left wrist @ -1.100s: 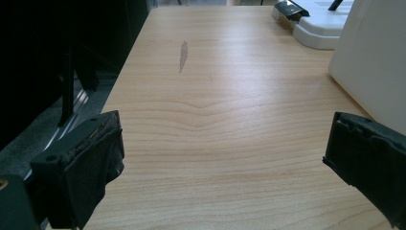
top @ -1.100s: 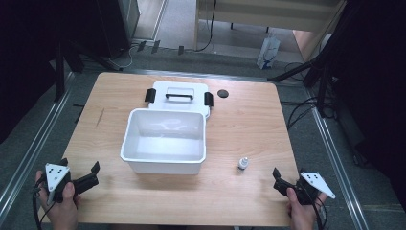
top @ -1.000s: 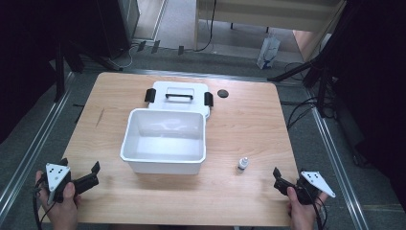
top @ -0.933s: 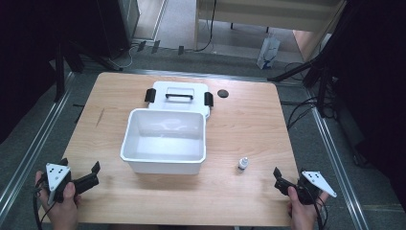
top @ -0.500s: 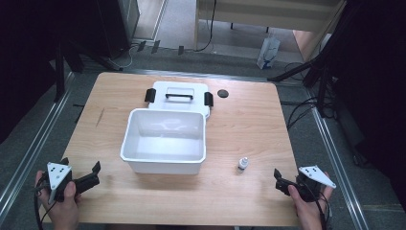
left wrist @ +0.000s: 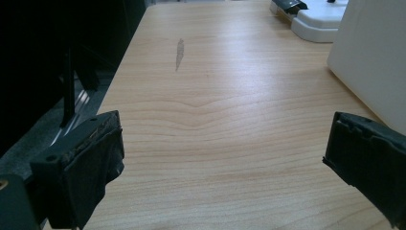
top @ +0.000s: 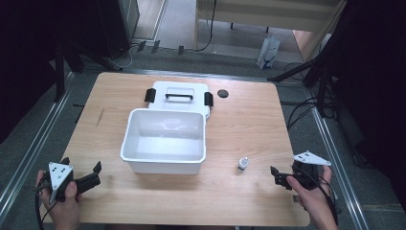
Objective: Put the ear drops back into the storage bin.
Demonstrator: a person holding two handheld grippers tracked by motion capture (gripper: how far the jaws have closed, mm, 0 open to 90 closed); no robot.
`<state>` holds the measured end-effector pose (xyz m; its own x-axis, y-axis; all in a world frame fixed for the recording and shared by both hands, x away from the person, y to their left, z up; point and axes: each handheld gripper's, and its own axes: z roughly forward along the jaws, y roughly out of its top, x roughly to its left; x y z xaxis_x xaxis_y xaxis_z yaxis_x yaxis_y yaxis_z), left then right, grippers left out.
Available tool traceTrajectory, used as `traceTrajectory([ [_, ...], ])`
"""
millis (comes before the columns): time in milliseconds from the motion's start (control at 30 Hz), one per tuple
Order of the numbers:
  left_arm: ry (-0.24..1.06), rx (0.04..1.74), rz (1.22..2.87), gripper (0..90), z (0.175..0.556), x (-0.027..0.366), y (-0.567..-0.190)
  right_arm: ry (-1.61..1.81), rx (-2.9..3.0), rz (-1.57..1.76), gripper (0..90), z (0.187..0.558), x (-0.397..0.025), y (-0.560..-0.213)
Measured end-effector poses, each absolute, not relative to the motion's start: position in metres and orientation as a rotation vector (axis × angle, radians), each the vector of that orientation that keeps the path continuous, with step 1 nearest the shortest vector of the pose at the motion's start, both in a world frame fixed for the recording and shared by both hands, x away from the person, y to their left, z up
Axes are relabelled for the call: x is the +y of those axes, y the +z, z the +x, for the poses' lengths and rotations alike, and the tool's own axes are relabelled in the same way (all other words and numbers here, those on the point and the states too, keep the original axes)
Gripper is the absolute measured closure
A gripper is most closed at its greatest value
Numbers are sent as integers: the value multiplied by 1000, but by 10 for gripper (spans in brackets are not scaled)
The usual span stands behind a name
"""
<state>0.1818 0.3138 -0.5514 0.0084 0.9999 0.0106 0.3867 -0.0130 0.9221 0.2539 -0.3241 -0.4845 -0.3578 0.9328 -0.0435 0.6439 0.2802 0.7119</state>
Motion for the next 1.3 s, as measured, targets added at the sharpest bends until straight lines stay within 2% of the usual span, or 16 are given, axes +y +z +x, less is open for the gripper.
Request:
traceTrajectory([
  [167,991,1495,1504,5,182,315,-551,681,2238,1320,135,266,-312,-477],
  [667,985,1496,1495,5,183,315,-551,288,2760,947,137,289,-258,-457],
  [733,979,1497,1497,5,183,316,-551,252,2780,930,183,292,-250,-454],
  [800,981,1495,1499,5,183,315,-551,224,2784,890,271,297,-240,-446],
  [967,980,1492,1496,5,183,315,-551,195,2800,860,342,302,-228,-437],
  [1067,978,1495,1496,5,183,315,-551,219,2884,883,496,311,-221,-432],
  [1300,978,1497,1499,5,183,315,-551,209,2934,848,550,317,-212,-430],
])
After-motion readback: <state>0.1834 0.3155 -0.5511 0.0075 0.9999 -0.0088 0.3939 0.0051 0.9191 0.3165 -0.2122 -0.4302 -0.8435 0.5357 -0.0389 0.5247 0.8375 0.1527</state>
